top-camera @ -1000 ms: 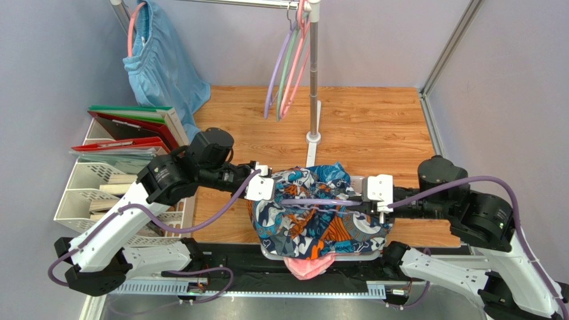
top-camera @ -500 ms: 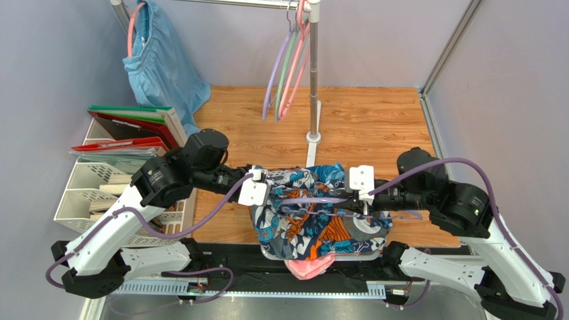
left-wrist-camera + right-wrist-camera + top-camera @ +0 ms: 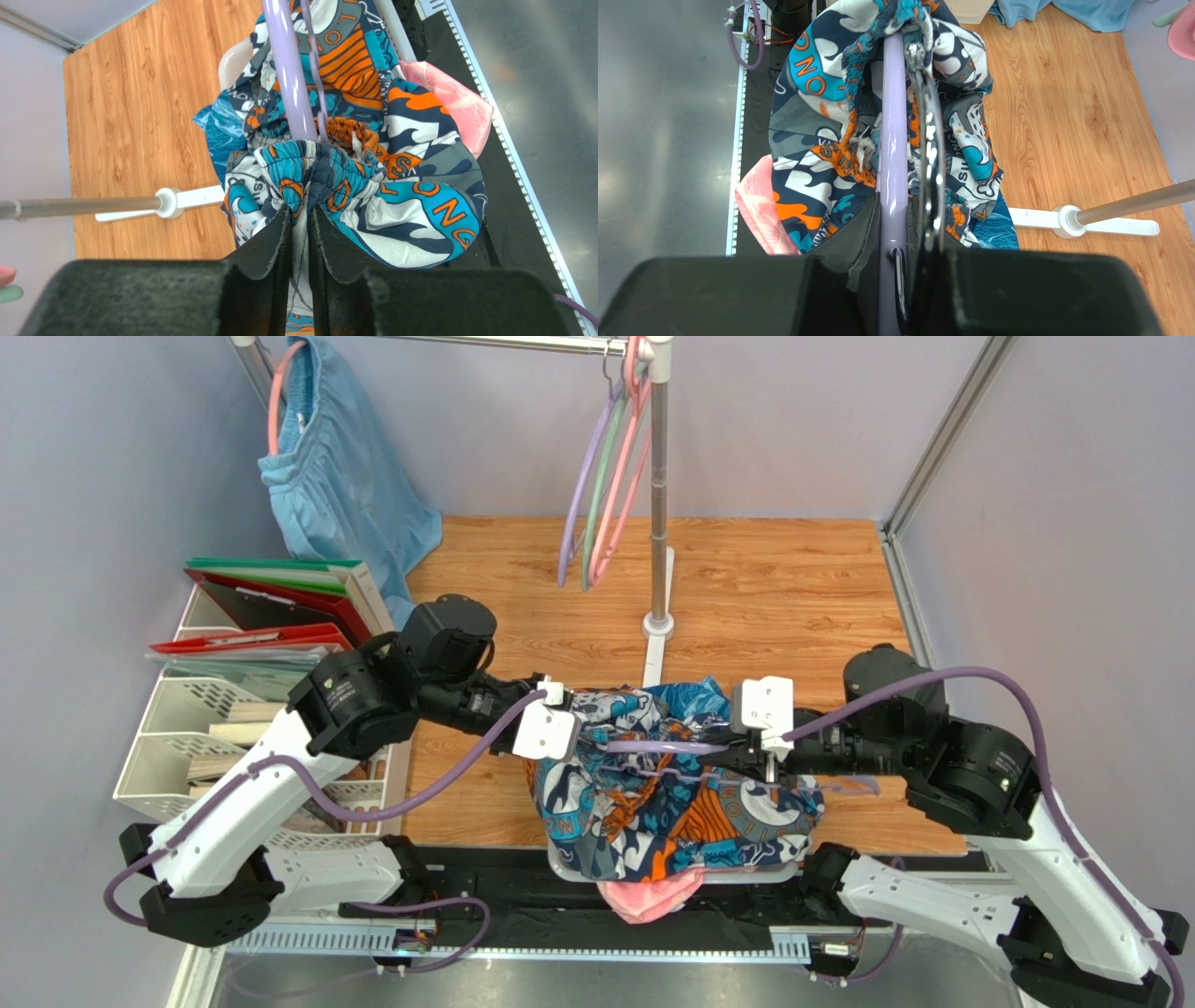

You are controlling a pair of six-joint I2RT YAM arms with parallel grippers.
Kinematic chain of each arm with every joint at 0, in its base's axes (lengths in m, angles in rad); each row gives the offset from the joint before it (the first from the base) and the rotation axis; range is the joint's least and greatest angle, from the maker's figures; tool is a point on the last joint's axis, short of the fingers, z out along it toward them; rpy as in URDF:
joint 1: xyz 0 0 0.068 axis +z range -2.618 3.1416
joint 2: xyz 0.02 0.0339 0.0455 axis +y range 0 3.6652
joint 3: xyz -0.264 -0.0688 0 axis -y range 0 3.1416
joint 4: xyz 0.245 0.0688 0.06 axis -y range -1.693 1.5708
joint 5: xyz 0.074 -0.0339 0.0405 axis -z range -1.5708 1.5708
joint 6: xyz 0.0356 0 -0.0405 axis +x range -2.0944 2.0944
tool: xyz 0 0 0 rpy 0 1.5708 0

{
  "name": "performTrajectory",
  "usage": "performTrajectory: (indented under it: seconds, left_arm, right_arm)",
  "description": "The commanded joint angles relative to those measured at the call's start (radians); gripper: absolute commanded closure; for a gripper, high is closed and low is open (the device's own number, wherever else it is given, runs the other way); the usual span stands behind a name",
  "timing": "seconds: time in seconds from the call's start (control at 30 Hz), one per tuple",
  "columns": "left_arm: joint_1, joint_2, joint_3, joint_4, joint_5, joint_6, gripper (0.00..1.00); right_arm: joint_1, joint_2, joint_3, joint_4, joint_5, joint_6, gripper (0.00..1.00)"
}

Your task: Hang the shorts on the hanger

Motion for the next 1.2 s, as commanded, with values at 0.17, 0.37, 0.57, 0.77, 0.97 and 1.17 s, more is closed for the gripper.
performTrajectory:
  seconds: [0.17,0.37,0.57,0.77,0.97,1.17]
  left_arm:
    - [-0.05,0.029,0.014,0.007,0.0,-0.056,0.64]
    - [-0.052,0.04,-0.023,0.017,0.03,-0.089,0.53]
    - [-0.052,0.062,-0.035,0.075,0.018,-0.17,0.59]
    - [-0.052,-0.042,-0.103,0.111,0.01,-0.183,1.0]
    - [-0.053,-0.196,-0.253,0.07,0.052,-0.014,1.0]
    - [-0.092,-0.21,-0.276,0.056,0.079,0.098,1.0]
  right_arm:
    - [0.001,0.035,0.01,0.227,-0.066,0.012,1.0]
    - [0.001,0.035,0.005,0.23,-0.06,-0.03,1.0]
    - [0.003,0.042,0.007,0.247,-0.078,-0.041,1.0]
    - [0.001,0.033,0.045,0.192,0.138,0.125,0.47]
    - [-0.117,-0.063,0.071,0.143,0.251,0.305,0.15]
    - [-0.154,0.061,0.18,0.066,0.29,0.405,0.18]
